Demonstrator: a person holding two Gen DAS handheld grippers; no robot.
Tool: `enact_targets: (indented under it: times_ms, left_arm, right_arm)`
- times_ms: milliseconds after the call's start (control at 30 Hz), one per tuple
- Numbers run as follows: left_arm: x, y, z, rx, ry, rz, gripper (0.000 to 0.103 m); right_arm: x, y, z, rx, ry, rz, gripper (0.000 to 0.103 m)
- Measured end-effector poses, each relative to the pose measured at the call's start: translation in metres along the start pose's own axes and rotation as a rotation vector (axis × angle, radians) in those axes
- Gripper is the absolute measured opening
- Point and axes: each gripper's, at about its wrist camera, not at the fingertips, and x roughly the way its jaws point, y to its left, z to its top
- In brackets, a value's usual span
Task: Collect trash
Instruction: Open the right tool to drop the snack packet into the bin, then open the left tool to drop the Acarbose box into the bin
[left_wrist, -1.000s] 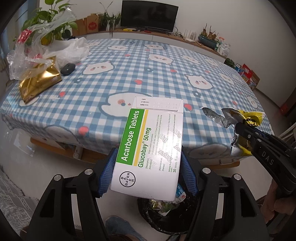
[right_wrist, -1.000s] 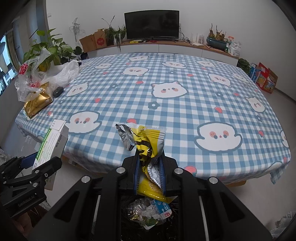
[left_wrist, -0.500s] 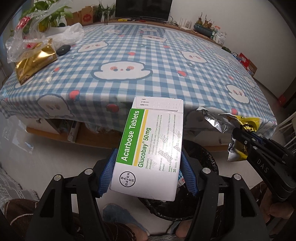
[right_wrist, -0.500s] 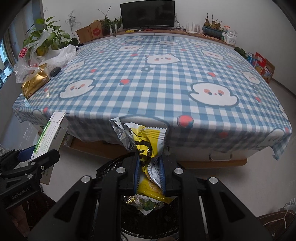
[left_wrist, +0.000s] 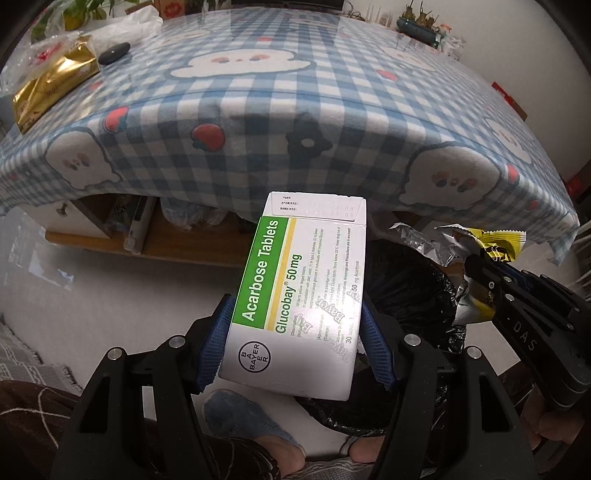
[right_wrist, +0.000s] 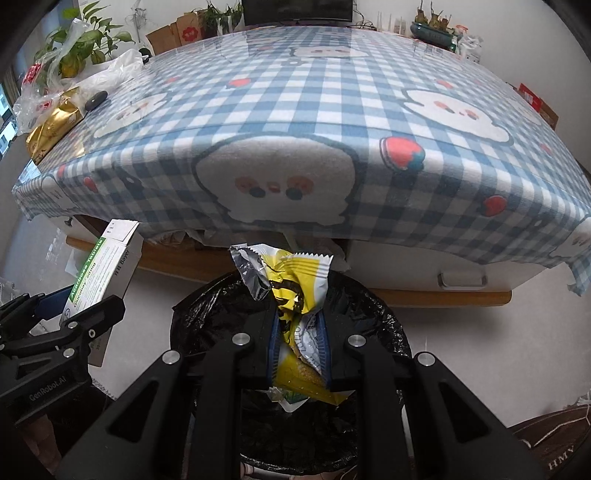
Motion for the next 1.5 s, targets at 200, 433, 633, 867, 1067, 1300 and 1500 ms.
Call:
enact_targets:
  times_ms: [200,433,633,867,1067,1300,1500]
  left_arm:
    - [0.024,-0.002,-0.001,0.007,0.048,0.028,0.063]
    - [0.031,-0.012,-0.002,0.023,0.054,0.024,0.063]
    - [0.034,-0.017,0.0,0.02,0.049,0.023,0.063]
    - [0.025,-0.035,0.0,0.028,0.034,0.012,0.063]
    - [0.03,-0.055,0.0,0.033,0.036,-0.004,0.063]
    - [0.03,-0.088,0.001,0.066,0.03,-0.029,0.064]
    - [0.032,-0.112,-0.004,0.114,0.049,-0.042,0.064]
  right_arm:
    - [0.02,0.0,-0.003,0.008,0.041,0.014,0.017]
    - [0.028,0.003,-0.004,0.006,0.048,0.016,0.02]
    - [0.028,-0.001,-0.005,0.017,0.046,0.008,0.04]
    - [0.01,-0.025,-0.004,0.052,0.028,-0.014,0.076]
    - [-0.008,-0.057,-0.003,0.08,-0.001,-0.05,0.093]
    - [-0.023,-0.091,-0.009,0.135,0.0,-0.078,0.095]
    - [-0.034,-0.115,-0.012,0.178,-0.006,-0.094,0.095]
